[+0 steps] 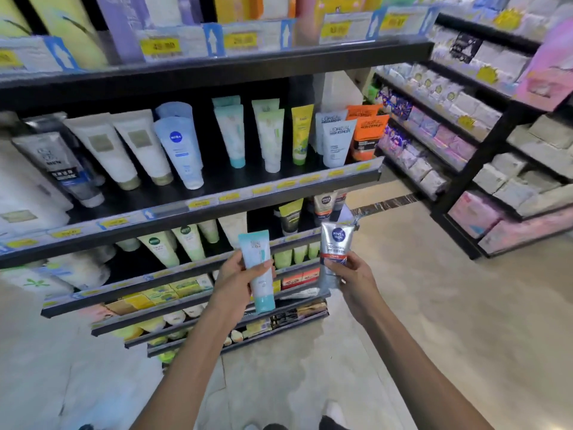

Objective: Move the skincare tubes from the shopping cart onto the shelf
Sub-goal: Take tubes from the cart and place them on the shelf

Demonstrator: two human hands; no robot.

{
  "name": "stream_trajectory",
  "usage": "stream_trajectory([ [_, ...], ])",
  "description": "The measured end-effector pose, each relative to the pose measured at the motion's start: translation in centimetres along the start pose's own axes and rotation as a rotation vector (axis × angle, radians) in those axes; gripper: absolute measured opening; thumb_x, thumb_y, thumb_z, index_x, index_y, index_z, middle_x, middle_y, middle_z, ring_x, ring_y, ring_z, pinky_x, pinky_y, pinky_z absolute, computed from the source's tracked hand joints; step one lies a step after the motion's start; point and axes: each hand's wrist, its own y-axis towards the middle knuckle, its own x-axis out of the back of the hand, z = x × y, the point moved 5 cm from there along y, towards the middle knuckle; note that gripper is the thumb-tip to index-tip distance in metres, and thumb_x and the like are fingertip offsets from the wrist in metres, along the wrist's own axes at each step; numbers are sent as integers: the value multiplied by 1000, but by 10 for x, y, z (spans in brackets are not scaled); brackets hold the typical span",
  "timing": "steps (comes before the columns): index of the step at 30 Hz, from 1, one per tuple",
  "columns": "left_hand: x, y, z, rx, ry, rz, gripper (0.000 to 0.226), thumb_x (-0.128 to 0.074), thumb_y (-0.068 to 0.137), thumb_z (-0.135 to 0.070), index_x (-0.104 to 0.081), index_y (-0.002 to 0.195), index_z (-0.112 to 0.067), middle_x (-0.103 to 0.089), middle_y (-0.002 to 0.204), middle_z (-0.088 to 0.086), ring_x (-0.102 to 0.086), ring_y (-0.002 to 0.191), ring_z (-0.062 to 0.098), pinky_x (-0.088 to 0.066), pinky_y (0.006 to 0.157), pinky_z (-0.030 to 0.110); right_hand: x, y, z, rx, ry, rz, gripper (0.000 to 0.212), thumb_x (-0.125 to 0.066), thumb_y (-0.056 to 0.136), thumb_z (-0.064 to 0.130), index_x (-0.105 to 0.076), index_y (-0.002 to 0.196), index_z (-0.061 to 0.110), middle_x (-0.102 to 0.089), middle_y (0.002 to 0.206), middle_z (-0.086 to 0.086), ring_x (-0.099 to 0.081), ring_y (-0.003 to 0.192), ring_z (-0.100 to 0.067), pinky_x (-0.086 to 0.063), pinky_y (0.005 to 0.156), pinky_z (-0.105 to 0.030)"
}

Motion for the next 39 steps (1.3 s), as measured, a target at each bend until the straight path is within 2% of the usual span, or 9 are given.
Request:
stream_trajectory([
  [4, -40, 15, 15, 5, -43, -76, 41, -74, 87, -1, -64, 125, -12, -73, 118, 15, -70, 107, 40, -59, 89, 51, 44, 56, 22, 6, -119, 12, 49, -82, 84, 11, -65, 130, 14, -76, 117, -7, -73, 106, -30, -61, 88, -42],
  [6, -58, 20, 24, 3, -52, -125, 40, -72, 88, -1, -64, 124, -15, -74, 118, 11, -71, 106, 37, -57, 92, 54, 61, 85, 34, 22, -161, 20, 48, -83, 84, 11, -65, 128, 15, -77, 116, -6, -72, 107, -30, -60, 91, -44],
  [8, -74, 24, 31, 7, -58, -154, 37, -70, 89, -2, -65, 122, -19, -75, 118, 6, -73, 103, 31, -57, 92, 51, 71, 113, 47, 51, -227, 19, 44, -84, 83, 13, -67, 124, 17, -77, 113, -5, -73, 103, -28, -60, 88, -41],
  [15, -102, 31, 50, 10, -76, -220, 41, -69, 90, -1, -63, 128, -15, -73, 122, 8, -68, 115, 35, -52, 99, 60, 77, 191, 74, 131, -425, 30, 45, -85, 79, 4, -67, 119, 14, -76, 107, 1, -72, 96, -11, -54, 78, -28],
  [21, -111, 21, 57, -10, -66, -238, 39, -68, 90, -2, -64, 127, -14, -75, 117, 7, -73, 96, 22, -59, 74, 38, 77, 224, 76, 199, -492, 47, 45, -85, 80, 9, -64, 118, 20, -75, 110, 7, -69, 105, -9, -57, 89, -32],
  [26, -112, 14, 62, -13, -89, -249, 35, -67, 90, -2, -64, 122, -15, -77, 108, 4, -75, 90, 19, -60, 65, 32, 74, 234, 74, 281, -647, 64, 43, -86, 76, 12, -60, 107, 27, -73, 106, 7, -68, 99, -10, -53, 83, -27],
  [29, -110, 12, 62, -16, -106, -263, 42, -71, 84, -7, -64, 124, -15, -76, 112, 7, -74, 95, 25, -60, 65, 34, 74, 240, 68, 286, -731, 66, 46, -88, 77, 13, -61, 112, 24, -71, 108, 7, -67, 99, -8, -53, 81, -25],
  [33, -108, 10, 61, -23, -94, -278, 48, -75, 79, -13, -65, 126, -18, -74, 118, 9, -73, 101, 29, -61, 70, 38, 78, 248, 60, 293, -844, 50, 49, -89, 78, 18, -60, 117, 23, -71, 116, 2, -67, 106, -17, -57, 91, -37],
  [39, -111, 8, 56, -42, -57, -281, 39, -67, 92, -4, -62, 128, -20, -75, 115, 4, -75, 95, 23, -60, 79, 44, 75, 252, 61, 240, -858, 46, 51, -86, 82, 16, -57, 125, 15, -68, 120, -1, -62, 105, -16, -50, 85, -30],
])
